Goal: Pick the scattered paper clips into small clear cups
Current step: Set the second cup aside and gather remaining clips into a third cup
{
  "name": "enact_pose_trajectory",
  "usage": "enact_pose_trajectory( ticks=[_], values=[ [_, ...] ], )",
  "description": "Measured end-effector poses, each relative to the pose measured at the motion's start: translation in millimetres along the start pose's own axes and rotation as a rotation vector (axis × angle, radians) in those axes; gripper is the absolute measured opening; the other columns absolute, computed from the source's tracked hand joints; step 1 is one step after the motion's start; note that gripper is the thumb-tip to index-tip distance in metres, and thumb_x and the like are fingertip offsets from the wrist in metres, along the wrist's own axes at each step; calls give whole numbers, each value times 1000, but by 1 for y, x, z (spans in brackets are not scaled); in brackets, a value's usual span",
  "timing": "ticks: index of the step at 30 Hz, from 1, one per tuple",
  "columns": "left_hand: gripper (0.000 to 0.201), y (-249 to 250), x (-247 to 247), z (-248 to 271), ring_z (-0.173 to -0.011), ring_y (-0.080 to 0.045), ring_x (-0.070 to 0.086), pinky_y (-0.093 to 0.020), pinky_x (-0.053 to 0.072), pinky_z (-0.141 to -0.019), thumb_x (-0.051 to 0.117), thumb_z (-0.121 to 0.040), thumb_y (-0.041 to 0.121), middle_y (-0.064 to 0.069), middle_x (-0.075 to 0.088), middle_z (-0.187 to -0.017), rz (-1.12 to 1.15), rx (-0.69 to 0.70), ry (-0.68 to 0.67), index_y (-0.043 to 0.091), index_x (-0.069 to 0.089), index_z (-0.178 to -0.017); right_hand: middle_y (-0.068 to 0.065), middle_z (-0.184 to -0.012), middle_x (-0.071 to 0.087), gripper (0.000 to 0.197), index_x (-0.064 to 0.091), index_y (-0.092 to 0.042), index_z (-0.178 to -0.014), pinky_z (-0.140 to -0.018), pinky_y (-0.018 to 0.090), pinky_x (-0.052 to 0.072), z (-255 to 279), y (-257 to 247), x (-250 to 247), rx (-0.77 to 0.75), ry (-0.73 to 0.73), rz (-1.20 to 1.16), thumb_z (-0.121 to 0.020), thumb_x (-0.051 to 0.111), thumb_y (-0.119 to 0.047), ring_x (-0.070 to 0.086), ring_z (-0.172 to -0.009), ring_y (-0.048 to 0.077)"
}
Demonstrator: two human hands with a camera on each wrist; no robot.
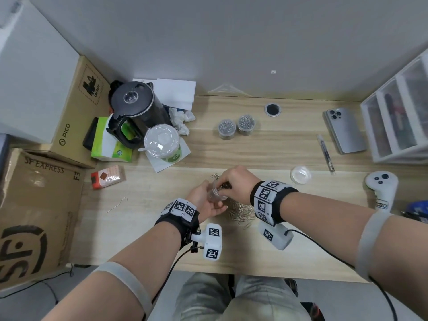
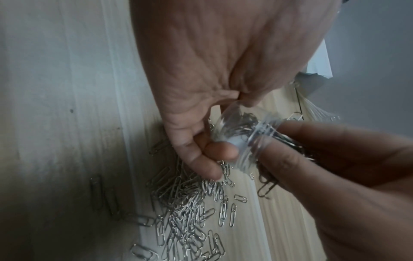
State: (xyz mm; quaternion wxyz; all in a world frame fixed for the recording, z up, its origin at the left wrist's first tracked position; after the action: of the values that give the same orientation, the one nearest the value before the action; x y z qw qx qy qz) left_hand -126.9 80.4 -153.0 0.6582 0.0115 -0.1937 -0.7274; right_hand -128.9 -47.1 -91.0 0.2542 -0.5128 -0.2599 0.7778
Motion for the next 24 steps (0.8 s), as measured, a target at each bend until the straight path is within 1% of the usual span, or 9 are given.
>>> enact_pose_trajectory(
  ticks=[3, 6, 8, 12, 15, 17, 20, 22, 24],
  values=[
    [45, -4, -4, -1, -57, -21, 48, -38, 53, -64, 30, -108, 43, -12, 61, -66, -22, -18, 8, 9, 59, -99, -2, -93, 73, 19, 76, -21, -96, -84, 30, 52, 2, 2, 7, 46, 15, -71, -78, 74, -15, 62, -82, 11],
    [46, -7, -6, -4, -56, -21, 47, -33, 56, -60, 29, -107, 45, -10, 59, -67, -45, -40, -2, 11, 59, -101, 2, -93, 74, 17, 77, -15, -92, -85, 29, 52, 6, -2, 14, 37, -20, -128, -78, 72, -8, 67, -84, 15],
    [51, -9, -7, -4, -56, -20, 47, -33, 56, -62, 30, -105, 51, -8, 60, -66, -70, -47, -20, 11, 61, -100, 3, -88, 74, 15, 77, -14, -88, -84, 31, 53, 8, -3, 18, 25, -47, -141, -78, 68, -6, 68, -83, 16],
    [53, -10, -8, -3, -56, -17, 48, -32, 55, -64, 44, -96, 63, -3, 62, -68, -137, -43, -82, 15, 66, -91, 1, -86, 74, 19, 76, -16, -87, -82, 30, 56, 10, -2, 22, 26, -47, -207, -76, 66, -4, 70, -80, 13],
    [46, -9, -9, -3, -54, -15, 47, -31, 55, -62, 60, -88, 62, -2, 56, -70, -184, -17, -98, 18, 66, -100, 1, -90, 72, 17, 73, -15, -86, -79, 32, 58, 10, 0, 16, 23, 25, -288, -77, 66, -3, 70, -80, 12],
    [44, -10, -11, -4, -53, -14, 47, -31, 55, -63, 68, -85, 58, -3, 57, -74, -183, -6, -90, 20, 66, -107, -3, -91, 70, 14, 70, -18, -87, -77, 31, 58, 9, 5, 6, 5, 122, -270, -78, 68, -8, 67, -82, 11],
    [42, -9, -19, -4, -49, -13, 46, -31, 54, -65, 74, -83, 49, -8, 61, -85, -187, -4, -65, 17, 66, -108, -6, -99, 64, 23, 65, -23, -102, -84, 33, 54, 6, 32, -6, 79, 201, -56, -79, 68, -21, 63, -92, 13],
    [44, -9, -26, -3, -48, -13, 48, -32, 56, -64, 75, -83, 47, -12, 61, -97, -174, -2, -35, 19, 62, -115, -1, -114, 57, 39, 59, -21, -117, -92, 34, 49, 6, 59, -7, 237, 130, 123, -80, 67, -23, 57, -106, 20],
    [42, -7, -33, -1, -47, -13, 49, -32, 57, -65, 73, -86, 45, -14, 64, -105, -152, 7, -9, 20, 58, -116, 4, -125, 50, 55, 50, -20, -131, -98, 37, 43, 9, 80, -2, 337, 57, 221, -79, 67, -28, 48, -116, 25]
  ],
)
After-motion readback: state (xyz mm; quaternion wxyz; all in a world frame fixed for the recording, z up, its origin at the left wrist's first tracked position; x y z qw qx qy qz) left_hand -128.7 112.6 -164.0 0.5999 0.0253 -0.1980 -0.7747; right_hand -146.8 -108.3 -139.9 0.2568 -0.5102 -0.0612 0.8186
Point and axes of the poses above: each hand's wrist, its own z-axis away from the middle knuckle, its own x-axis out of the palm, y = z × x, the point moved 5 cm from there along -z, towards the middle knuckle
